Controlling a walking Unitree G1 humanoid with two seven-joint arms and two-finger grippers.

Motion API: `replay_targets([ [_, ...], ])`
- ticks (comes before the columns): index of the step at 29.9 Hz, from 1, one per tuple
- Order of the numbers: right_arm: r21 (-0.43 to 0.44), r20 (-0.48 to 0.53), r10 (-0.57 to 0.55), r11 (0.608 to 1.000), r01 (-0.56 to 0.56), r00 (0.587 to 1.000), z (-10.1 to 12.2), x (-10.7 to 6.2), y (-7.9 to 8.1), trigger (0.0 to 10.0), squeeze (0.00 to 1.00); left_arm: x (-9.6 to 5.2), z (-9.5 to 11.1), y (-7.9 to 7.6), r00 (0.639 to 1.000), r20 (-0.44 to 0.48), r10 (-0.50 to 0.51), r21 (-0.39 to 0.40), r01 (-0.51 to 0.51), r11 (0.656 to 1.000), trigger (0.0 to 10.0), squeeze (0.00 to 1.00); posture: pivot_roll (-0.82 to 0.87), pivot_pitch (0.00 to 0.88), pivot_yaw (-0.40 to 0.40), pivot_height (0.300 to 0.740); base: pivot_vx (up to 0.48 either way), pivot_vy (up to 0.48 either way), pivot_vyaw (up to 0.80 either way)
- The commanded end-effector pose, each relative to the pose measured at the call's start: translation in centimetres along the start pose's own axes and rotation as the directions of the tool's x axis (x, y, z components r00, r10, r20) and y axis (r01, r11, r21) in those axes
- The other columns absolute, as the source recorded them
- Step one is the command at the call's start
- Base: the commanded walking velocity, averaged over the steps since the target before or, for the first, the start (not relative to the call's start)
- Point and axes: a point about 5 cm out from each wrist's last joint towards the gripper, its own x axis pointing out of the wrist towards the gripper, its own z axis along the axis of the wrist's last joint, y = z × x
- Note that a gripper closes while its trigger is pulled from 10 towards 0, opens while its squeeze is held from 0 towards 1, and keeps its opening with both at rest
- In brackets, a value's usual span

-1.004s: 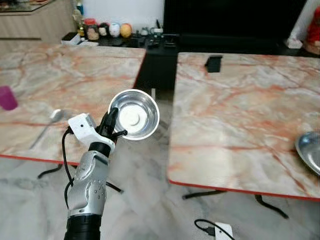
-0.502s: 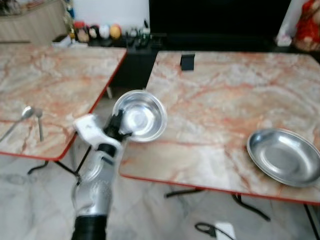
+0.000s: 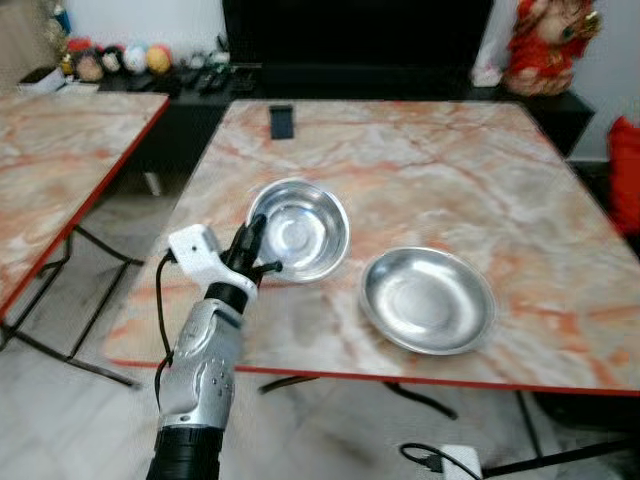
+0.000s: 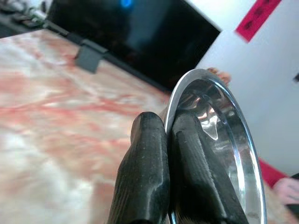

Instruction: Setting the table

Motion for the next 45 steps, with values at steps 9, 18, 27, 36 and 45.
replay_targets([
  [9,0.001,-0.006,0.011,1.000,-0.011,1.000,-0.2,0.0,0.5,10.0,0.00,-0.2,0.3,0.5,1.000,0.012,0.022,0.014,-0.022,1.000,10.0,0.00,0.00,0.000,-0.005,0.740,0.000,-0.377,0.00],
  [18,0.003,-0.005,0.013,1.000,-0.013,1.000,-0.1,0.0,0.4,10.0,0.00,-0.2,0.0,1.1,0.998,-0.053,0.033,0.089,-0.028,0.996,10.0,0.00,0.00,0.000,-0.010,0.740,0.000,-0.206,0.00],
  [27,-0.002,-0.006,0.013,1.000,-0.013,1.000,-0.1,0.0,0.5,10.0,0.00,0.2,2.2,3.7,0.995,-0.094,0.043,0.248,-0.018,0.969,10.0,0.00,0.00,0.000,-0.009,0.740,0.000,0.000,0.00],
  [36,0.000,-0.006,0.017,1.000,-0.017,1.000,0.0,0.0,0.6,10.0,0.00,1.5,1.3,5.0,0.960,-0.264,0.090,0.189,-0.040,0.981,10.0,0.00,0.00,0.000,-0.004,0.740,0.000,0.000,0.00],
  [45,0.002,-0.007,0.016,1.000,-0.016,1.000,0.0,0.0,0.6,10.0,0.00,2.0,0.8,4.9,0.954,-0.283,0.099,0.092,-0.076,0.993,10.0,0.00,0.00,0.000,-0.005,0.740,0.000,0.000,0.00],
])
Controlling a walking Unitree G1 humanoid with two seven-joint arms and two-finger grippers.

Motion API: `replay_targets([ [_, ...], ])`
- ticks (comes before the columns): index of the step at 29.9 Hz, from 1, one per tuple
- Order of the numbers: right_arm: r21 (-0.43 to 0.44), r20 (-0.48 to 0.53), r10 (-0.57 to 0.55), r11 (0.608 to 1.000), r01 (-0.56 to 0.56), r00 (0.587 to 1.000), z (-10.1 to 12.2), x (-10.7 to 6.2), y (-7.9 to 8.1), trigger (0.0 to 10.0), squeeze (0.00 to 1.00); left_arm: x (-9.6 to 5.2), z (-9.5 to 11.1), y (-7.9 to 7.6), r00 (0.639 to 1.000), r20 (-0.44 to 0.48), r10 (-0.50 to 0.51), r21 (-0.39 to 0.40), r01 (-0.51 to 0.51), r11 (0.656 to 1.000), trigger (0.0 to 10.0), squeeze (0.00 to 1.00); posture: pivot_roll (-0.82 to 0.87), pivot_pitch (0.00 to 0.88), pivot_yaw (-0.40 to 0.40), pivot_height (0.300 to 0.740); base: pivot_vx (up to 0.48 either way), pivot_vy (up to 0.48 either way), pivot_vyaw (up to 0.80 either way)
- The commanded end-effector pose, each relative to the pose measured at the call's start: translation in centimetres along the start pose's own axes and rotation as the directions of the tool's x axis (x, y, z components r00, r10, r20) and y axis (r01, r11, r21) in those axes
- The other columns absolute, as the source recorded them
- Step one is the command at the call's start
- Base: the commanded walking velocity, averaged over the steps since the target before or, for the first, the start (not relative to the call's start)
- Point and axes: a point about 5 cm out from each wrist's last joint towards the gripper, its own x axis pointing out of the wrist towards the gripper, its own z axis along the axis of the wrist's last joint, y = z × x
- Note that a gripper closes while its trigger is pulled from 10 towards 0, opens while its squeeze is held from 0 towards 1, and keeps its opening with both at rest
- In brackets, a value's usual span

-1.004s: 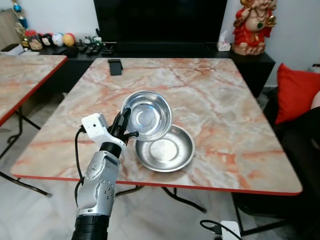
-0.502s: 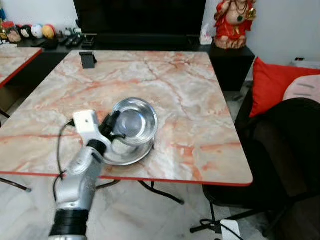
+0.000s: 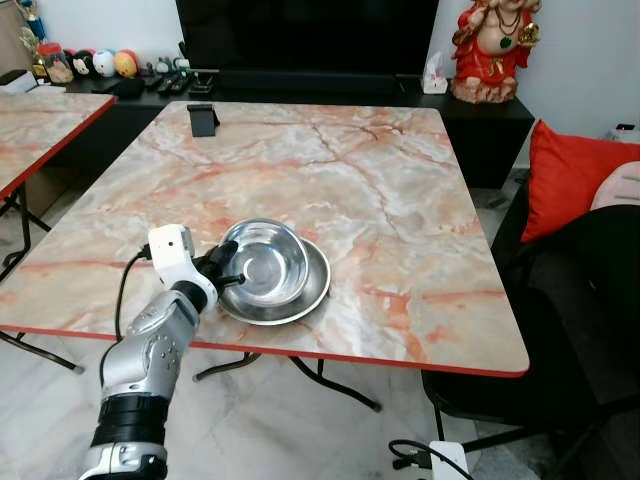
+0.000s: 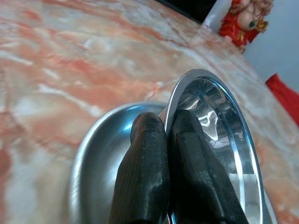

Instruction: Setting the table

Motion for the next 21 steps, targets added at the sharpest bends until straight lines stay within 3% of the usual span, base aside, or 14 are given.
replay_targets([
  [1,-0.003,-0.002,-0.002,1.000,0.002,1.000,0.0,0.0,-0.1,10.0,0.00,0.3,0.5,0.0,1.000,0.015,0.006,-0.011,-0.006,1.000,10.0,0.00,0.00,0.000,-0.005,0.740,0.000,0.000,0.00],
  [7,-0.002,-0.003,-0.002,1.000,0.002,1.000,0.0,0.0,-0.1,10.0,0.00,1.0,0.5,-0.7,1.000,0.025,0.011,-0.064,-0.009,0.998,10.0,0.00,-0.01,0.000,-0.005,0.740,0.000,0.000,0.00],
  [21,-0.002,-0.004,0.000,1.000,0.000,1.000,0.0,0.0,-0.1,10.0,0.00,1.7,-0.5,-0.9,0.998,-0.031,0.049,-0.096,-0.052,0.994,10.0,0.00,-0.01,0.000,-0.002,0.740,0.000,0.000,0.00],
])
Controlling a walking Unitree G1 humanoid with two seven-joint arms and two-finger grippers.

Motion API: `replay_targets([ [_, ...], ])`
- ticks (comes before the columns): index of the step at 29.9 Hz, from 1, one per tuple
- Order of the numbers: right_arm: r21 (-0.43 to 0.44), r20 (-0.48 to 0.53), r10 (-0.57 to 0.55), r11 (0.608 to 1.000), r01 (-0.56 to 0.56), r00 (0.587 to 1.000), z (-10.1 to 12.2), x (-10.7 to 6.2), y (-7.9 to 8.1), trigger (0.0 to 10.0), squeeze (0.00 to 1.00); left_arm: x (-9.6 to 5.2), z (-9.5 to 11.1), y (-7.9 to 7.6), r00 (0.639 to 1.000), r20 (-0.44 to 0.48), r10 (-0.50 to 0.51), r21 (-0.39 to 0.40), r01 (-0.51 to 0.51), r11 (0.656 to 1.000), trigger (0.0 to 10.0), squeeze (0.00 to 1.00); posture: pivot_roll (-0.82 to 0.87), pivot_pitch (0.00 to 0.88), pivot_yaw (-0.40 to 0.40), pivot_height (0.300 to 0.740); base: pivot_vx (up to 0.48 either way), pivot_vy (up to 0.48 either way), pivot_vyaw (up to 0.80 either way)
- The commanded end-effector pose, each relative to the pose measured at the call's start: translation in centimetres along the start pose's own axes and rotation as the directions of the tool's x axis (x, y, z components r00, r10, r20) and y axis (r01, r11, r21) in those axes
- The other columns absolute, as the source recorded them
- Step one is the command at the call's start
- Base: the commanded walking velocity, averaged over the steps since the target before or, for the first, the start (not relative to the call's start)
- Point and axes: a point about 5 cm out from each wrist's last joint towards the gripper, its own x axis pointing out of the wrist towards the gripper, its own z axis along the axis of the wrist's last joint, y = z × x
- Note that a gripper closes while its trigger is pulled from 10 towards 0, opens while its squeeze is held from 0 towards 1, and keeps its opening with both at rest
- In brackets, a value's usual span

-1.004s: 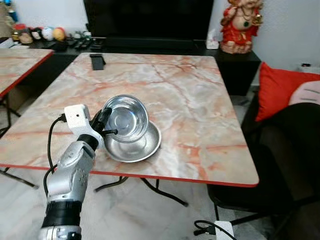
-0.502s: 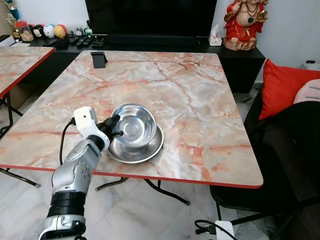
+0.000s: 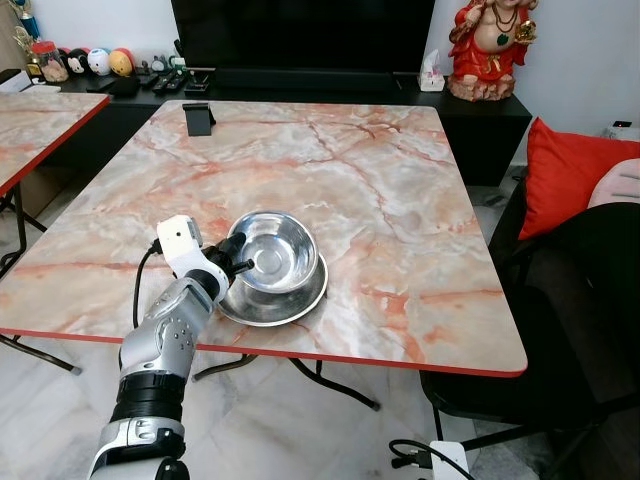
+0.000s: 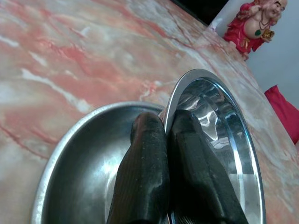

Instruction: Setting the table

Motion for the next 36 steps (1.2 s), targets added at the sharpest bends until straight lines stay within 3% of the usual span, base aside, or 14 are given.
replay_targets([
  [1,-0.001,-0.005,0.001,1.000,-0.001,1.000,0.0,0.0,0.0,10.0,0.00,0.4,0.4,-0.4,1.000,-0.004,-0.004,-0.003,0.004,1.000,10.0,0.00,-0.01,0.000,-0.002,0.740,0.000,0.000,0.00],
  [23,-0.003,-0.007,0.003,1.000,-0.003,1.000,-0.1,0.0,-0.1,10.0,0.00,0.3,-0.7,-0.4,0.997,-0.073,-0.001,0.009,0.001,1.000,10.0,0.02,-0.01,0.000,-0.003,0.740,0.000,0.000,0.00],
  [24,-0.003,-0.007,0.003,1.000,-0.003,1.000,-0.1,0.0,-0.1,10.0,0.00,0.3,-0.7,-0.4,0.997,-0.075,-0.001,0.011,0.002,1.000,10.0,0.82,-0.01,0.000,-0.004,0.740,0.000,0.000,0.00],
  [25,-0.003,-0.007,0.003,1.000,-0.003,1.000,-0.1,0.0,-0.1,10.0,0.00,0.3,-0.8,-0.4,0.997,-0.076,-0.001,0.012,0.002,1.000,10.0,1.00,-0.01,0.000,-0.004,0.740,0.000,0.000,0.00],
  [35,-0.002,-0.010,0.006,1.000,-0.006,1.000,-0.1,0.0,0.0,10.0,0.00,0.4,-0.6,-0.5,0.997,-0.078,0.000,0.042,0.003,0.999,10.0,1.00,-0.01,0.000,-0.001,0.740,0.000,0.000,0.00],
  [36,-0.002,-0.010,0.007,1.000,-0.007,1.000,-0.1,0.0,0.0,10.0,0.00,0.4,-0.6,-0.5,0.997,-0.077,0.001,0.048,0.003,0.999,10.0,0.50,-0.01,0.000,0.000,0.740,0.000,0.000,0.00],
])
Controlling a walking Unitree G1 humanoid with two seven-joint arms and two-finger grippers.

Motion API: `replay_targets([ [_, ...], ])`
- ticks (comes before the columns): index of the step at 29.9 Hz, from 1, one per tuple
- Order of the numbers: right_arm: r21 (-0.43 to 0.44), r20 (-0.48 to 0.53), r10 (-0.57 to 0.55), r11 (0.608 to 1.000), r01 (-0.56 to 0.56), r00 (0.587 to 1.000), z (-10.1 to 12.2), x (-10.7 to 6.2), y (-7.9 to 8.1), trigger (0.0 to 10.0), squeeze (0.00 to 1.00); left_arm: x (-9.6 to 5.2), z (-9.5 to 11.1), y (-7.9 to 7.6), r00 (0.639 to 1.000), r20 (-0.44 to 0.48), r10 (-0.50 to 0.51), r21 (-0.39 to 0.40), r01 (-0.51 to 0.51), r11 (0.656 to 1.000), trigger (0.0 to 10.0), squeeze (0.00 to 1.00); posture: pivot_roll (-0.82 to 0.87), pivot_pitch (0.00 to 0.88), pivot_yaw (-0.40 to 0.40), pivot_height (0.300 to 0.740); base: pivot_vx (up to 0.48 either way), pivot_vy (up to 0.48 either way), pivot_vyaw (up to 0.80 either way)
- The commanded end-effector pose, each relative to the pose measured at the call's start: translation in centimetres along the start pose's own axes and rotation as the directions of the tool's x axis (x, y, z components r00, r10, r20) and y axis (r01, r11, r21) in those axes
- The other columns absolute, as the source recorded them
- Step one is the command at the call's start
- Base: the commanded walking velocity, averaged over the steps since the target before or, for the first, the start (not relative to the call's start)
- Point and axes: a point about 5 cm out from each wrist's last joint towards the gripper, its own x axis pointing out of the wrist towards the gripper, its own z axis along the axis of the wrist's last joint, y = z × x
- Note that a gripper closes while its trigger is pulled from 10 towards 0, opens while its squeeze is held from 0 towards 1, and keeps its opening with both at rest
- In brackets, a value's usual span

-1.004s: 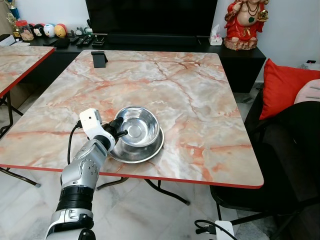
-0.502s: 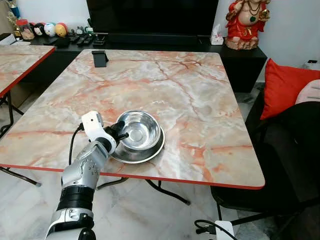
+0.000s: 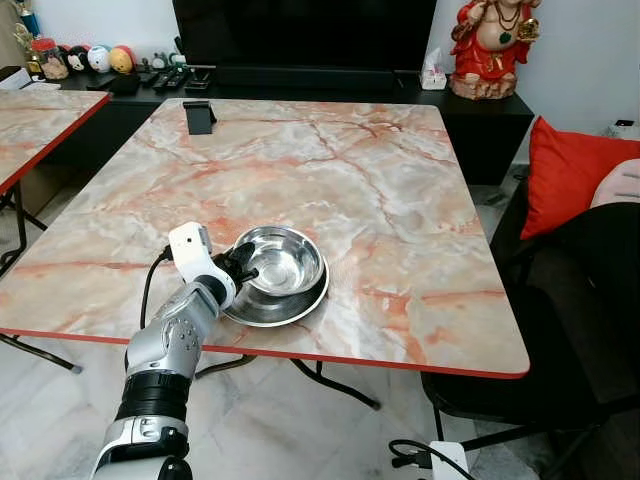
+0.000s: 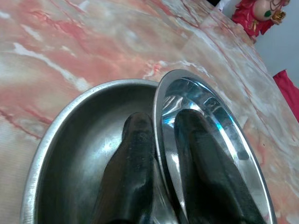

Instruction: Setting the table

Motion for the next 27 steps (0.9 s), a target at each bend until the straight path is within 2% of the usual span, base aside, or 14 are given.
replay_targets([
  [1,-0.002,-0.008,0.003,1.000,-0.003,1.000,-0.1,0.0,0.0,10.0,0.00,0.1,0.5,-0.3,1.000,-0.002,-0.007,0.033,0.007,0.999,10.0,0.00,-0.01,0.000,0.000,0.740,0.000,0.000,0.00],
  [18,-0.004,-0.011,0.008,1.000,-0.008,1.000,-0.1,0.0,0.0,10.0,0.00,0.1,2.1,-0.6,0.999,0.050,0.009,0.176,-0.018,0.984,10.0,0.00,-0.01,0.000,-0.001,0.740,0.000,0.000,0.00],
  [20,-0.004,-0.012,0.008,1.000,-0.008,1.000,-0.1,0.0,0.0,10.0,0.00,0.1,2.3,-0.6,0.998,0.061,0.020,0.201,-0.032,0.979,10.0,0.00,-0.01,0.000,-0.002,0.740,0.000,0.000,0.00],
  [22,-0.005,-0.013,0.009,1.000,-0.009,1.000,-0.1,0.0,0.0,10.0,0.00,0.1,2.7,-0.7,0.996,0.082,0.029,0.288,-0.052,0.956,10.0,0.00,-0.01,0.000,-0.004,0.740,0.000,0.000,0.00],
  [27,-0.006,-0.014,0.010,1.000,-0.010,1.000,-0.1,0.0,0.0,10.0,0.00,-0.1,4.0,-2.2,0.985,0.160,-0.057,0.294,0.007,0.956,10.0,0.00,-0.01,0.000,-0.004,0.740,0.000,0.000,0.00],
])
